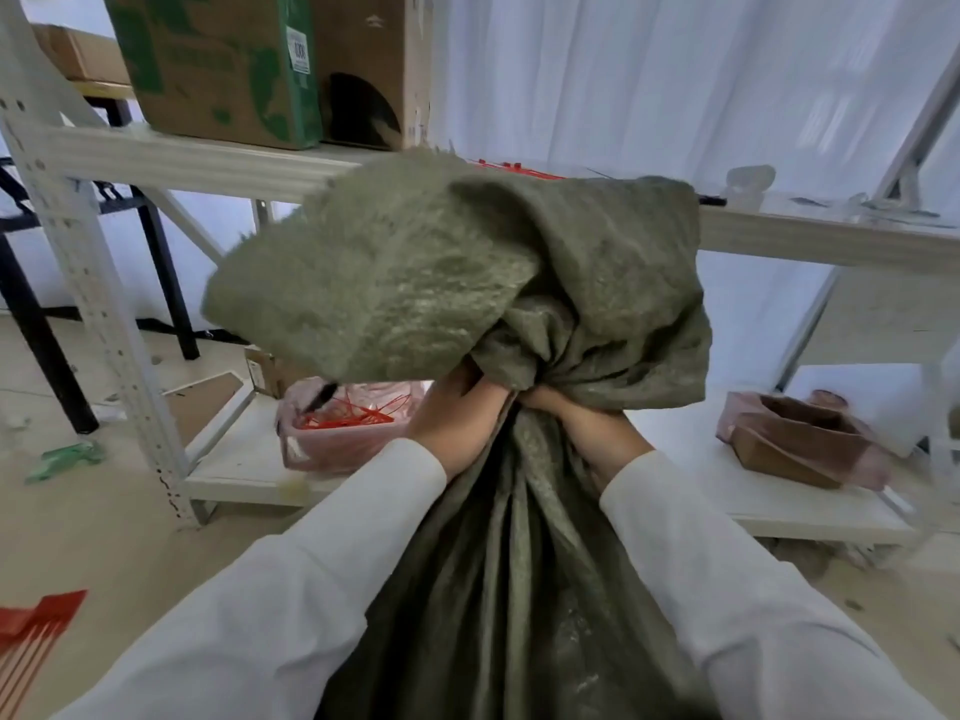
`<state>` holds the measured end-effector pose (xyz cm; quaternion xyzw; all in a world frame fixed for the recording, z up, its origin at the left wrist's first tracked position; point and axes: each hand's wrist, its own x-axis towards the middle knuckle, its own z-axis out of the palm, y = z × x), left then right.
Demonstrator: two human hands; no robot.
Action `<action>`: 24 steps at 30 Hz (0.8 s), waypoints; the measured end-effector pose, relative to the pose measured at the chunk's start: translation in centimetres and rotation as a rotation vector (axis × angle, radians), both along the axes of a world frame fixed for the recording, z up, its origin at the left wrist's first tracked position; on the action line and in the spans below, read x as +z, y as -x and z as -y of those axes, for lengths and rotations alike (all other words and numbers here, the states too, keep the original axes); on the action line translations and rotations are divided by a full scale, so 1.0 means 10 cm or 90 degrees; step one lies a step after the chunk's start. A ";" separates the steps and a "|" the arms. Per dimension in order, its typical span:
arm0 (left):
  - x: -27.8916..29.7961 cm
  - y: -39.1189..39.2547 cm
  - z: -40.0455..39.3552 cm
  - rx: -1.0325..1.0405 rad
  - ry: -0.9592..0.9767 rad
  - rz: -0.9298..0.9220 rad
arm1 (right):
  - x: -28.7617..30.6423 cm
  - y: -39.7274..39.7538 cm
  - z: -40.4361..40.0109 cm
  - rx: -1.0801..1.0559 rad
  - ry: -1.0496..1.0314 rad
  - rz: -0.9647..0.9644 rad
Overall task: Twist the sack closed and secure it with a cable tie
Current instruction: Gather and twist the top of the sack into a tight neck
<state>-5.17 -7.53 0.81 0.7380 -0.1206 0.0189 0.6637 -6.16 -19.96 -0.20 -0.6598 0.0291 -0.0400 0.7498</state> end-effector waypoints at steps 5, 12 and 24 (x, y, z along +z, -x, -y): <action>-0.18 -0.04 -0.02 -0.140 -0.266 0.077 | 0.11 -0.03 0.10 -0.150 -0.083 0.076; -0.39 -0.18 0.02 -0.179 -0.288 0.125 | 0.10 0.05 0.07 -0.163 -0.012 0.132; -0.38 -0.03 0.07 -0.170 -0.295 0.219 | 0.24 0.14 0.04 0.088 0.227 0.244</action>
